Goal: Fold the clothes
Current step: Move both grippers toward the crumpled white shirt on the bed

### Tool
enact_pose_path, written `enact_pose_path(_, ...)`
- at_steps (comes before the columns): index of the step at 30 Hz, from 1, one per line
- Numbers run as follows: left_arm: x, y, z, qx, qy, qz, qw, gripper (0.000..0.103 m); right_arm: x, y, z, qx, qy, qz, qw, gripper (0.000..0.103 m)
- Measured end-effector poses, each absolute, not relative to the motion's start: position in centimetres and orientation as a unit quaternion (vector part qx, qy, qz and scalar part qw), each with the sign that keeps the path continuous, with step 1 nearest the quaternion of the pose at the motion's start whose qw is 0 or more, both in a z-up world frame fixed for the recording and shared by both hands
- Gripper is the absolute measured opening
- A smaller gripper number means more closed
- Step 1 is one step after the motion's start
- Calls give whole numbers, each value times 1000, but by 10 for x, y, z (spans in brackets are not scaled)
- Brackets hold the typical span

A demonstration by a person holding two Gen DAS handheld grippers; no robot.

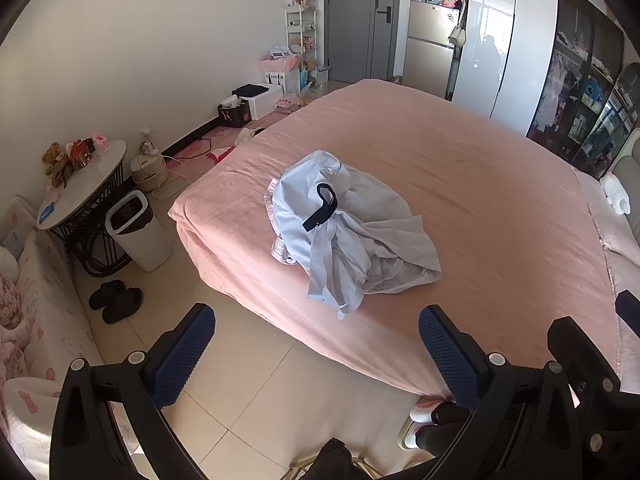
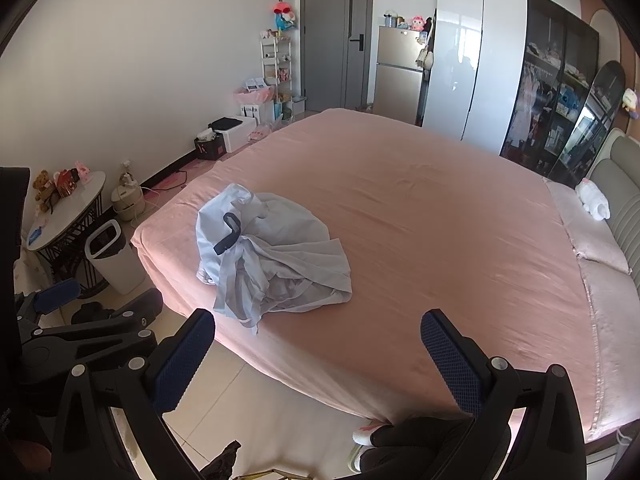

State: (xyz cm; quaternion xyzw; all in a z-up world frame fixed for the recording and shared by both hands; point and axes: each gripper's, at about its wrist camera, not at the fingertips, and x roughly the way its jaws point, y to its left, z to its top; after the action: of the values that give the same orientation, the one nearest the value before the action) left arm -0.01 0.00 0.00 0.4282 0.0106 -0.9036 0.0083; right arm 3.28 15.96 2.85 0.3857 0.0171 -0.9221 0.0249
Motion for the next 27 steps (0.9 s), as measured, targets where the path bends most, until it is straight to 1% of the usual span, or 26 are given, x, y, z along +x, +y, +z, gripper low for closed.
enact_pose_path(12, 0, -4, -5, 435, 11, -900, 16, 103, 32, 158, 29, 386, 16, -922, 28, 103)
enact_pose_path(20, -9, -6, -12, 446, 14, -895, 20, 103, 23, 157, 19, 396, 17, -918, 29, 103)
enact_pose_path(27, -28, -7, -29, 466, 11, -884, 34, 103, 2, 154, 1, 420, 13, -906, 40, 103)
